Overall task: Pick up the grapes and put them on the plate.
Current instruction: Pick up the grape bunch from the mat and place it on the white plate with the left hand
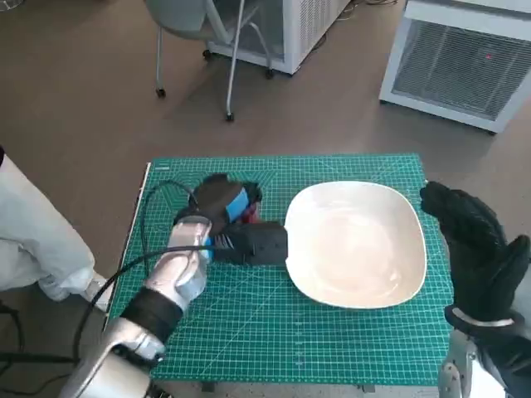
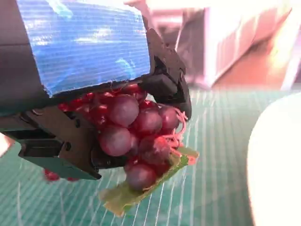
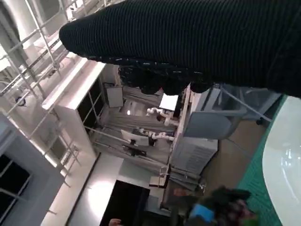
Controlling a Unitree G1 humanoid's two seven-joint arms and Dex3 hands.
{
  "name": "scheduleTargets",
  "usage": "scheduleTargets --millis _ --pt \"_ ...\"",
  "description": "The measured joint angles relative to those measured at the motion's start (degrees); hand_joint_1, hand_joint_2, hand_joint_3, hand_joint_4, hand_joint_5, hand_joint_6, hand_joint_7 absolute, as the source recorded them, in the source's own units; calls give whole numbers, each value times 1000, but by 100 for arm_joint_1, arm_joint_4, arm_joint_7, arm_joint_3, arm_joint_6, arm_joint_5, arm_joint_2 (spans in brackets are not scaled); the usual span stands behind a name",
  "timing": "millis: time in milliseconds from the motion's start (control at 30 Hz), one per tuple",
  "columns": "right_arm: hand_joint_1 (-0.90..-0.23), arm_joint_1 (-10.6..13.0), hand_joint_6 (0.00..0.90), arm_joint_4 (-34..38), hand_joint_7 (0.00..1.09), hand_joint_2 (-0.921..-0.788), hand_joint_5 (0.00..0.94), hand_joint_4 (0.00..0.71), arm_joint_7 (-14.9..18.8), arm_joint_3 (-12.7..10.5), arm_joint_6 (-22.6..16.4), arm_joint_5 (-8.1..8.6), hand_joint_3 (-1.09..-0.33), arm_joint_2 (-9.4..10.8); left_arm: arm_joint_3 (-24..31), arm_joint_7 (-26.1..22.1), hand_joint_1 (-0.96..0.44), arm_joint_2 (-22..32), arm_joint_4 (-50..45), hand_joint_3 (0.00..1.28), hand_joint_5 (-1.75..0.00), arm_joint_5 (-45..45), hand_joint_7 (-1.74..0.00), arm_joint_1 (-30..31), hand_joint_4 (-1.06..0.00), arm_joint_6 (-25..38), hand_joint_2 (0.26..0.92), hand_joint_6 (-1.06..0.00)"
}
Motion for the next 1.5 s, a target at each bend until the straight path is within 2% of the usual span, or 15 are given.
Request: scheduleTargets --millis 67,167,367,567,1000,1200,1500 --pt "-486 -13 188 2 577 -921 2 532 1 1 -13 0 -530 2 59 -84 8 96 -453 413 -1591 26 -1068 129 -450 79 801 -619" --pt "-486 -27 189 8 576 -921 2 532 2 2 -30 0 -530 3 149 -199 7 227 -1097 398 -1561 65 -996 327 -502 189 788 -663" --pt "-486 -40 191 79 574 -921 2 532 40 3 -49 0 -529 3 367 -359 5 446 -2357 145 -1392 187 -940 723 -626 416 886 -697" --pt "-487 -48 192 148 572 -921 2 533 58 4 -88 -1 -528 5 535 -391 2 511 -3109 70 -1208 403 -1115 860 -661 563 912 -677" --pt "-492 -59 194 169 568 -921 2 533 62 5 -116 0 -526 5 594 -563 3 458 -3390 100 -1238 592 -1201 874 -613 584 919 -623" --pt "-493 -54 196 130 567 -921 2 534 62 7 -115 0 -526 5 563 -925 3 214 -3603 111 -1328 528 -1000 867 -652 623 900 -676" --pt "-490 6 196 -20 564 -921 2 533 61 18 -93 3 -526 6 172 -1379 2 -358 -3745 94 -1242 556 -1124 438 -683 485 915 -605"
